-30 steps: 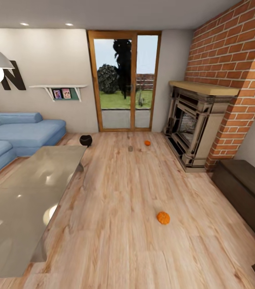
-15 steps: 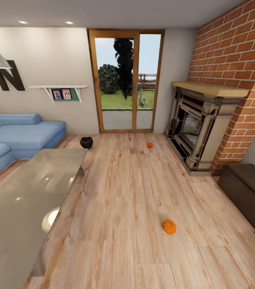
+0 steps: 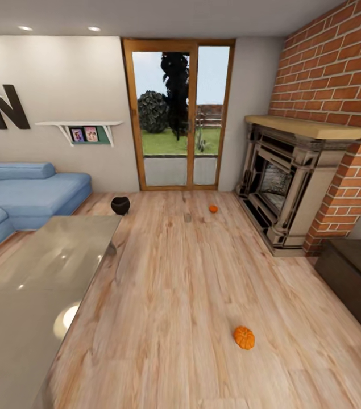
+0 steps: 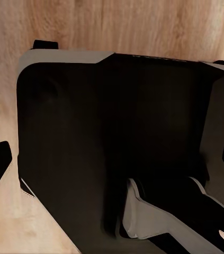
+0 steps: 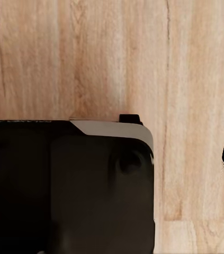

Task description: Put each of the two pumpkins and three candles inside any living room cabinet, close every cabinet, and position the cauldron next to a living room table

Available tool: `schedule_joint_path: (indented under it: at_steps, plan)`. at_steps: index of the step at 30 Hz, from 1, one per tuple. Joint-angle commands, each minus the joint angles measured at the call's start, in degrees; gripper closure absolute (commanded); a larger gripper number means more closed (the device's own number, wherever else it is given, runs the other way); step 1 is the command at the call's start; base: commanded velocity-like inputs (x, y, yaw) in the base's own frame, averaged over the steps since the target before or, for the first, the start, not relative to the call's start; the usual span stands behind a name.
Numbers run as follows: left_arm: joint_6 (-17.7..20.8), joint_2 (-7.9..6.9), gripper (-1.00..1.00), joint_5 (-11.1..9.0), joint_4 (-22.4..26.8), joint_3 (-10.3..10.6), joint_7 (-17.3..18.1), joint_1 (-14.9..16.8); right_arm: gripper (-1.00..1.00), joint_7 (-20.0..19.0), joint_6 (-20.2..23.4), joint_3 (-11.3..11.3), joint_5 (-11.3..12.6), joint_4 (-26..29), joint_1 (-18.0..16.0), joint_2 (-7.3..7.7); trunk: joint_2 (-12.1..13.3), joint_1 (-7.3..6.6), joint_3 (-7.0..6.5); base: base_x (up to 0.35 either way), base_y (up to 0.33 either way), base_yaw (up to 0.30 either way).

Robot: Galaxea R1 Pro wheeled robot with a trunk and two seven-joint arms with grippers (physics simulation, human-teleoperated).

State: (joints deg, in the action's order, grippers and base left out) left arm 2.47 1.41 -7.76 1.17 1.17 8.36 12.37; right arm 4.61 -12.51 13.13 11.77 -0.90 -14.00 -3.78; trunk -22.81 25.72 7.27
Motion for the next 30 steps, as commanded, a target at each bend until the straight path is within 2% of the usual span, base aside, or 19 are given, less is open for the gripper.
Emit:
schedule_joint_path:
  at_steps: [1, 30]
  plan:
    - [0.3, -0.01, -1.00, -0.6, 0.0, 0.1, 0.2, 0.0, -1.00, 0.1, -0.2, 0.5, 0.5, -0.1, -0.1, -0.02, -0.1, 0.06, 0.11, 0.331, 0.000, 0.000]
    - [0.3, -0.36, -1.00, -0.7, 0.1, 0.1, 0.2, 0.0, -1.00, 0.2, -0.1, 0.5, 0.5, -0.1, -0.1, 0.12, -0.1, 0.06, 0.11, 0.332, 0.006, 0.000]
